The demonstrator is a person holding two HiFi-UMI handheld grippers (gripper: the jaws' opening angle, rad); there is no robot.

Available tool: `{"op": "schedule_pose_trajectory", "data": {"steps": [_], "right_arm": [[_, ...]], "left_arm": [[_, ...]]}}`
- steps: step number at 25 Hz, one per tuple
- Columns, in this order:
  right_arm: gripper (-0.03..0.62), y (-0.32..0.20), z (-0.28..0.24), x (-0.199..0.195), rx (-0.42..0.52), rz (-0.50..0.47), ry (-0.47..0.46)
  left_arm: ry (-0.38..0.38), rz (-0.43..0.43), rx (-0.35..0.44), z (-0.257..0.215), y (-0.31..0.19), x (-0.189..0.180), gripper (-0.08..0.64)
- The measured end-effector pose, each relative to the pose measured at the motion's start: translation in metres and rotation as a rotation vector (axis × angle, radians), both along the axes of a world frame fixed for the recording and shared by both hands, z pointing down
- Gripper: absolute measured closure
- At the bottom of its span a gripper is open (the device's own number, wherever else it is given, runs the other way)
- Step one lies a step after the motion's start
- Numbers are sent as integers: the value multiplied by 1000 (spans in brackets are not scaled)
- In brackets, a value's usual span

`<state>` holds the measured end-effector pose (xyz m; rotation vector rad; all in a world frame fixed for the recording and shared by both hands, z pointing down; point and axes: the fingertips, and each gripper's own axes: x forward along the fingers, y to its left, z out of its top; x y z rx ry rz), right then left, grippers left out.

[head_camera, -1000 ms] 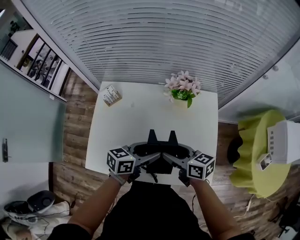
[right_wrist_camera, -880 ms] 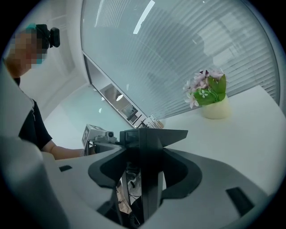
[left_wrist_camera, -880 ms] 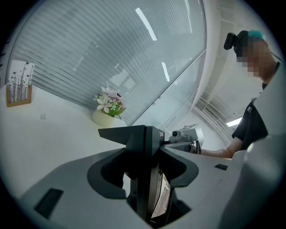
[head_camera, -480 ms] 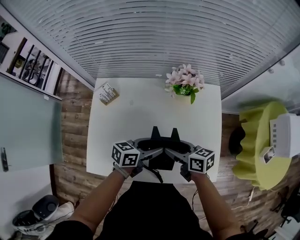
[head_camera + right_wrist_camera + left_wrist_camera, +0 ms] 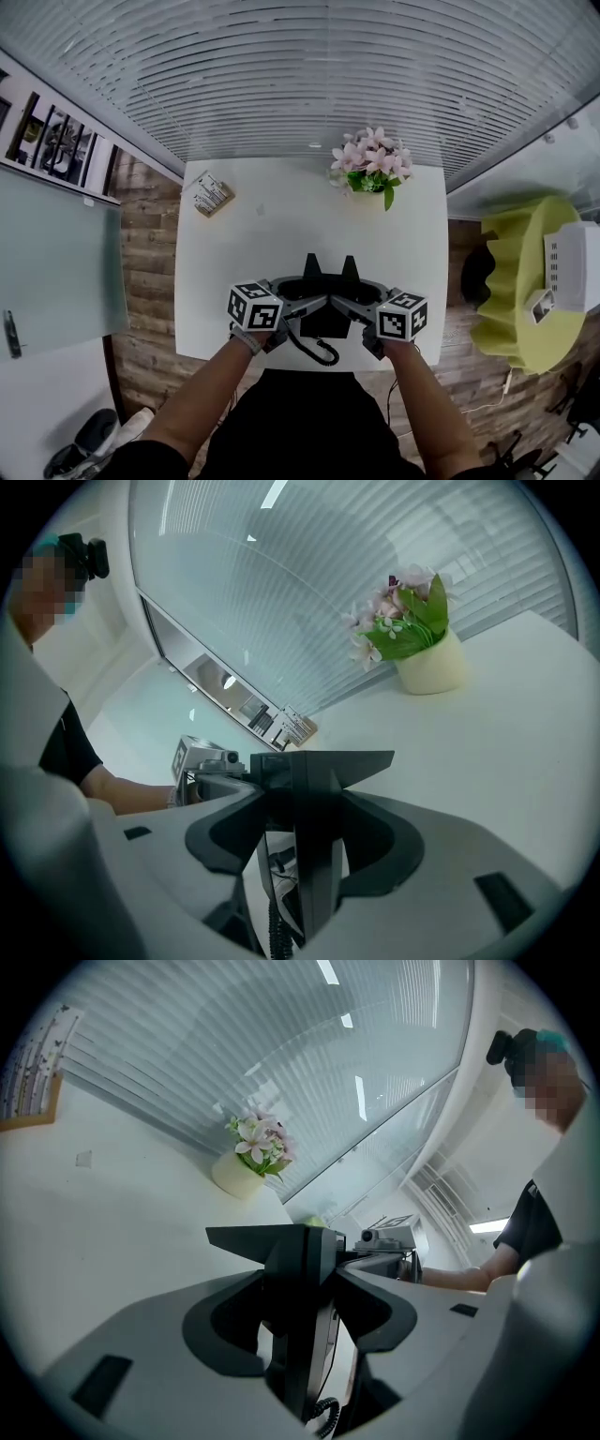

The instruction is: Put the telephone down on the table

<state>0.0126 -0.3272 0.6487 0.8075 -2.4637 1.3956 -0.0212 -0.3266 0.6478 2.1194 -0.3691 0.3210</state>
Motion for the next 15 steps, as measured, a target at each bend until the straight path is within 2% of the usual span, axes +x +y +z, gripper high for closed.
{"op": "schedule_pose_trajectory", "data": {"steps": [15], "right_arm": [[333,-22,38,0,-85,3,-5]], "left_arm": [[-4,-15,-97,42,-20,-1,327]]}}
